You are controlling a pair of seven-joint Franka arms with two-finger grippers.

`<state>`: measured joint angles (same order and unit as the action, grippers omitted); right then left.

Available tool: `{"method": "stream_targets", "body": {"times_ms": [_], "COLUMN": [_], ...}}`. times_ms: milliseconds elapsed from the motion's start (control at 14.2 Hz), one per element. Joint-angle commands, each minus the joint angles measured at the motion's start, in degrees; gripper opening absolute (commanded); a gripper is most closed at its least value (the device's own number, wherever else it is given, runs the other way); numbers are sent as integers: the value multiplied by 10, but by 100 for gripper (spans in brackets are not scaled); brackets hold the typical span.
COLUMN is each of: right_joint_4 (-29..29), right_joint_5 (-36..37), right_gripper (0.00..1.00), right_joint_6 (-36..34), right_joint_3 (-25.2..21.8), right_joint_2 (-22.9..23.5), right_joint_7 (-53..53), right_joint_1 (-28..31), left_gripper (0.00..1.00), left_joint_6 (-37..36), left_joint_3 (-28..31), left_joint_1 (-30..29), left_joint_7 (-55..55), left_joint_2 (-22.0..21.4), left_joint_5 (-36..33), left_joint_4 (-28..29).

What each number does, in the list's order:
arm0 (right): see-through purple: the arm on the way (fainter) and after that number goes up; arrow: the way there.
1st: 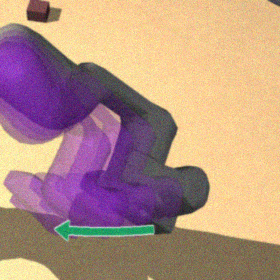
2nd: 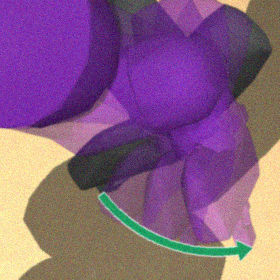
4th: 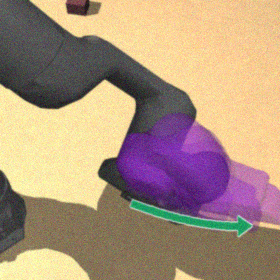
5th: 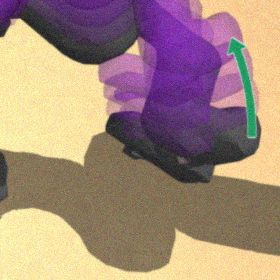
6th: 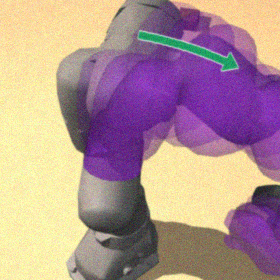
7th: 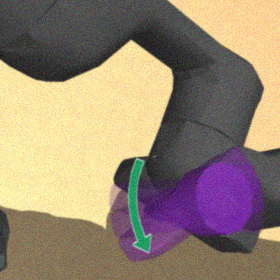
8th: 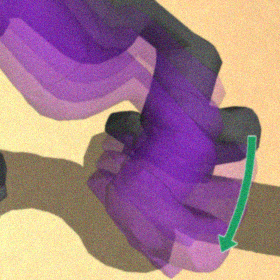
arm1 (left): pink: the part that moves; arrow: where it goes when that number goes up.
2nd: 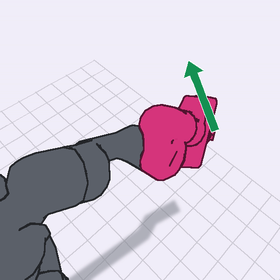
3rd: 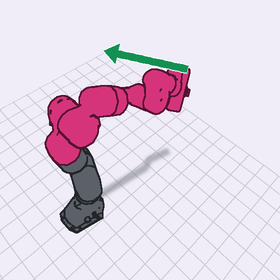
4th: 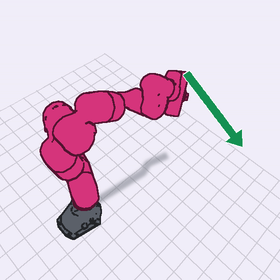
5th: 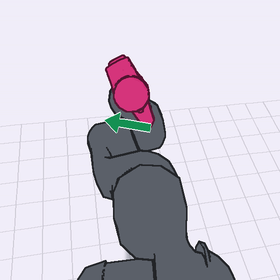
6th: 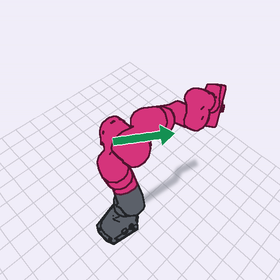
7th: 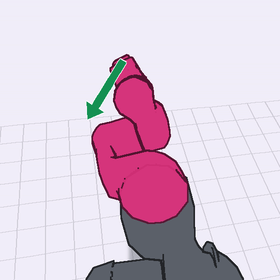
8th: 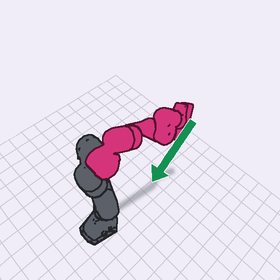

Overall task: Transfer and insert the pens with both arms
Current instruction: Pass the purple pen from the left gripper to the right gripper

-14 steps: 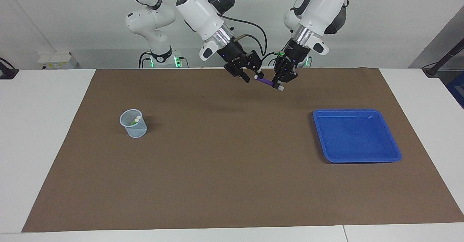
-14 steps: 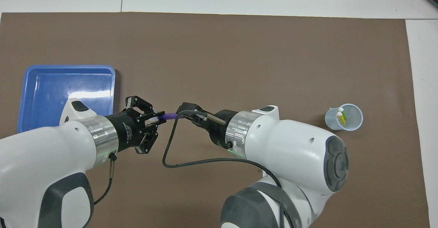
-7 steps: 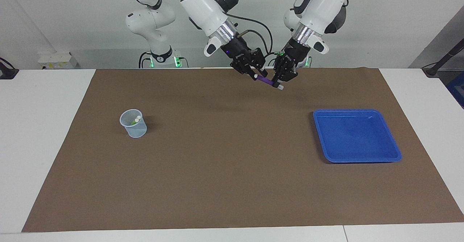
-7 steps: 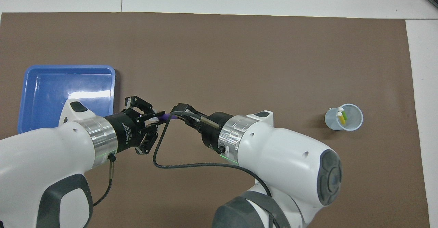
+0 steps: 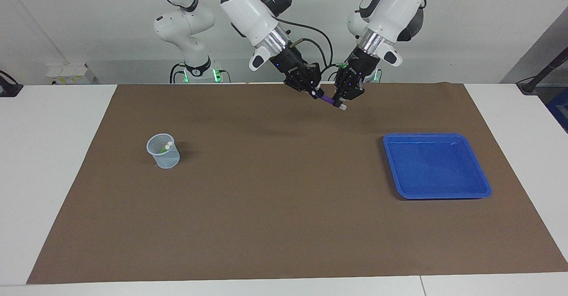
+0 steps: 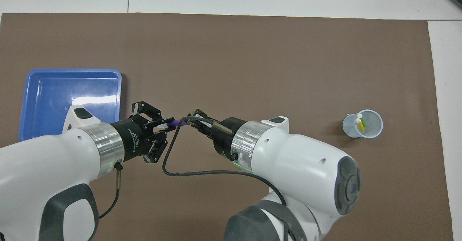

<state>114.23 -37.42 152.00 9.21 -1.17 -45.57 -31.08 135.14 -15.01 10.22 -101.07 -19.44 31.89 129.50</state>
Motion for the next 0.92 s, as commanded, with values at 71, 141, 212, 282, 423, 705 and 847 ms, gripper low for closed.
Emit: {"method": "stream_targets", "body": {"times_ms": [71, 141, 212, 282, 423, 705, 847], "right_joint_4": [5, 4, 4, 5, 4, 8, 9], "right_joint_5": [-8, -9, -14, -15, -16, -14, -6], "right_gripper": [0, 0, 0, 0, 0, 0, 0], "right_joint_6": [9, 9, 9, 9, 9, -36, -111], "right_joint_3": [2, 2, 2, 2, 2, 0, -2], "right_joint_2": [3, 3, 3, 3, 3, -3, -7], "right_joint_7": [4, 4, 4, 4, 6, 83, 172], "right_joint_1": [16, 16, 16, 16, 17, 38, 73], "left_gripper": [0, 0, 0, 48, 100, 100, 100], "left_joint_6": [4, 2, 0, 1, 5, 3, -1], "left_joint_3": [7, 7, 7, 8, 8, 8, 9], "left_joint_1": [10, 10, 10, 10, 9, 9, 8], "left_joint_7": [2, 2, 3, 3, 3, 4, 24], "left_joint_2": [-22, -22, -23, -22, -23, -24, -25], "left_joint_5": [7, 7, 7, 7, 7, 7, 6], "left_joint_4": [21, 21, 21, 21, 21, 21, 21]}}
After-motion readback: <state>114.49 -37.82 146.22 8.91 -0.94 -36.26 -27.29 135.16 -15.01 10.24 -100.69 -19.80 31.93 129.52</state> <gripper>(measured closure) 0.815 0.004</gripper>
